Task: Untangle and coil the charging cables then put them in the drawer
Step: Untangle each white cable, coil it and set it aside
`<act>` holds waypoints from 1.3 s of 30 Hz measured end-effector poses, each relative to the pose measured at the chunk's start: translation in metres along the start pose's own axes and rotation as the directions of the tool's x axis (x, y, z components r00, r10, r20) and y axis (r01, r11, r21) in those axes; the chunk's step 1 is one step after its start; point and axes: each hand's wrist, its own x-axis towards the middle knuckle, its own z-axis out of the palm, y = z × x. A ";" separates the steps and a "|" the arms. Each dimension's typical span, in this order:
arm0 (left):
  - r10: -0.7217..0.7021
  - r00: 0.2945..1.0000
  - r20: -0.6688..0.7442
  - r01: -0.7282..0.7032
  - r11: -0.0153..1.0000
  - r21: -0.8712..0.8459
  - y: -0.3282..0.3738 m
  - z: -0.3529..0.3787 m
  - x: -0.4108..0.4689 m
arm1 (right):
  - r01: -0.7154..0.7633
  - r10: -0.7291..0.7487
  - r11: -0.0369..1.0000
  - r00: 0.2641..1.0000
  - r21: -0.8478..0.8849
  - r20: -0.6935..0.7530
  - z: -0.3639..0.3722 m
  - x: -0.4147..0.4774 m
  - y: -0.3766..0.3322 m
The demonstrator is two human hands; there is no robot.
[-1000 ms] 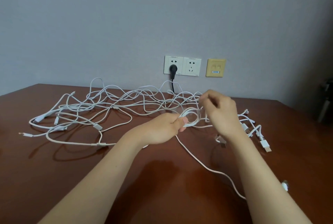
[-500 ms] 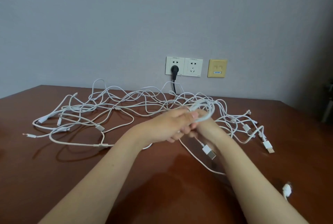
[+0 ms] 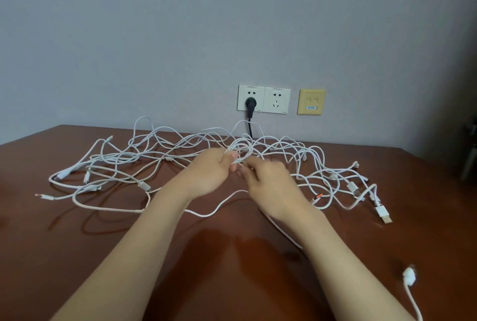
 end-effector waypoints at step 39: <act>0.065 0.977 0.202 -0.057 0.997 -0.045 0.001 0.027 -0.004 | -0.179 0.192 0.978 0.973 0.108 -0.125 -0.018 -0.002 0.011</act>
